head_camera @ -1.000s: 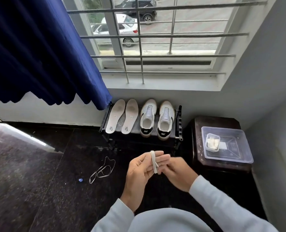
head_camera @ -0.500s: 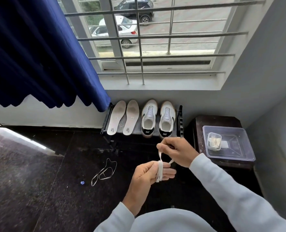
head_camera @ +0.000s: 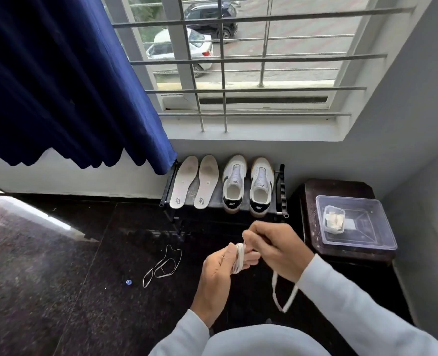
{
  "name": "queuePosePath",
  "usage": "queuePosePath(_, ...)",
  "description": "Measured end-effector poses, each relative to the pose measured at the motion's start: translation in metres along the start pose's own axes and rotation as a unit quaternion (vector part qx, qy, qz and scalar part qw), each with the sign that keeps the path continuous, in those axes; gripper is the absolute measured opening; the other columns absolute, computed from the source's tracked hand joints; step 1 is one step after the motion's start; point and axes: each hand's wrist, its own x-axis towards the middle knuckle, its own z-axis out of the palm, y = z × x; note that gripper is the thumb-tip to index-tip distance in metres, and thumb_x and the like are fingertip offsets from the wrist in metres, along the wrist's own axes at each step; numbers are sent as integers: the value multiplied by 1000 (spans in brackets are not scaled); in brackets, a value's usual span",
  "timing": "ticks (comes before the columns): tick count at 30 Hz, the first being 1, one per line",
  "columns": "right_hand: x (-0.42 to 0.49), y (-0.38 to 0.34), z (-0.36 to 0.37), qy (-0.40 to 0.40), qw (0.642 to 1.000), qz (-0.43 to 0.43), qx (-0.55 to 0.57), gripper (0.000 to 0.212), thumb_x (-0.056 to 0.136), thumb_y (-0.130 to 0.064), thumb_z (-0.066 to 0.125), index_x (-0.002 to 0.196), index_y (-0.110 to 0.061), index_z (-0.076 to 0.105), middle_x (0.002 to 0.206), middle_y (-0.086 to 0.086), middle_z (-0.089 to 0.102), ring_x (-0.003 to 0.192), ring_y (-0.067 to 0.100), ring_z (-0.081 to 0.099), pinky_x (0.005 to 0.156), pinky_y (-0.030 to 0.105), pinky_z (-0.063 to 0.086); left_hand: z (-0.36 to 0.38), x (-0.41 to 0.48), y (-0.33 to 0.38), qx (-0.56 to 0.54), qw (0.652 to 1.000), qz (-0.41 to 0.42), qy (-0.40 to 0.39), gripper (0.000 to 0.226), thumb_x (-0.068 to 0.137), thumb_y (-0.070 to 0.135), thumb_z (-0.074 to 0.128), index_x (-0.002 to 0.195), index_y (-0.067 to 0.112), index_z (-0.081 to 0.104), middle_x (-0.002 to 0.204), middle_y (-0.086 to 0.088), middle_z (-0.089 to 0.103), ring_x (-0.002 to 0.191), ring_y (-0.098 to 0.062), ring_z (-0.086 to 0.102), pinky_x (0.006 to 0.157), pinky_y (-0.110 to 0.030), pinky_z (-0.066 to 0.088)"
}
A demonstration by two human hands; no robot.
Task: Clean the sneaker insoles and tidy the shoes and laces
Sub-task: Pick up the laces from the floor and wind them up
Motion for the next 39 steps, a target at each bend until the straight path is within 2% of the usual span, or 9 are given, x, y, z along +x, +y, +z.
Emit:
queuePosePath(6, 17, 30, 8, -71, 992, 102, 18, 24, 89, -40, 62, 67, -32, 63, 70, -8, 64, 68, 5, 58, 70, 24, 49, 3, -10, 16, -72, 997, 6, -26, 52, 107, 33, 32, 108, 3, 75, 99, -15, 81, 100, -27, 77, 92, -32, 60)
queuePosePath(9, -9, 38, 29, -102, 991, 81, -36, 25, 89, -30, 54, 66, -34, 61, 69, -7, 63, 68, 18, 60, 72, 34, 52, -2, -7, 20, -81, 997, 14, 1, 51, 109, 25, 27, 115, 4, 73, 105, -12, 80, 106, -24, 75, 96, -31, 58)
queuePosePath(15, -40, 9, 28, -91, 995, 33, -17, 31, 97, -40, 48, 69, -31, 59, 62, 5, 58, 56, 21, 51, 57, 33, 44, -13, 4, 3, -6, 999, 0, 52, 49, 110, 33, 30, 118, 8, 71, 108, -5, 80, 105, -17, 75, 101, -37, 56)
queuePosePath(18, -20, -5, 9, -49, 999, 13, 4, 32, 98, -29, 54, 67, -31, 58, 60, -7, 59, 56, 7, 52, 55, 24, 44, -11, 0, -7, 50, 999, -5, 18, 63, 103, 53, 32, 107, 7, 75, 99, -10, 80, 100, -23, 75, 97, -44, 57)
queuePosePath(23, 15, 7, -6, -23, 998, 48, -42, 30, 98, -30, 56, 69, -26, 62, 56, -11, 51, 50, 2, 45, 56, 18, 38, 1, -13, 2, -17, 999, -17, -37, 56, 104, 47, 33, 107, 11, 75, 99, -10, 81, 99, -24, 77, 93, -35, 59)
queuePosePath(27, -1, 34, 25, -75, 988, 79, -112, 29, 97, -19, 50, 71, -14, 61, 67, 1, 62, 67, 16, 58, 66, 30, 50, -3, -13, 17, -91, 996, 4, -21, 58, 106, 35, 26, 113, 4, 74, 107, -15, 79, 109, -27, 74, 100, -37, 55)
queuePosePath(33, -44, 11, 36, -147, 986, 26, -75, 31, 101, -35, 47, 74, -27, 61, 61, -3, 52, 55, 12, 46, 56, 25, 39, -16, 0, 6, -35, 999, 16, 31, 59, 100, 45, 29, 120, 7, 69, 111, -5, 80, 108, -18, 74, 98, -29, 56)
queuePosePath(37, -24, -10, 12, -107, 994, 25, -29, 29, 100, -29, 52, 71, -27, 60, 63, -8, 60, 57, 2, 52, 58, 19, 44, -14, -3, -9, 83, 997, 0, -4, 66, 102, 60, 31, 89, 13, 76, 83, 5, 78, 85, -6, 72, 86, -26, 56)
queuePosePath(39, -7, -11, -1, -57, 997, 42, -17, 31, 99, -24, 54, 69, -22, 60, 53, -17, 55, 52, -1, 50, 55, 11, 37, -8, -9, -10, 70, 997, -15, -24, 60, 103, 54, 32, 93, 16, 77, 86, 1, 81, 88, -12, 76, 89, -31, 59)
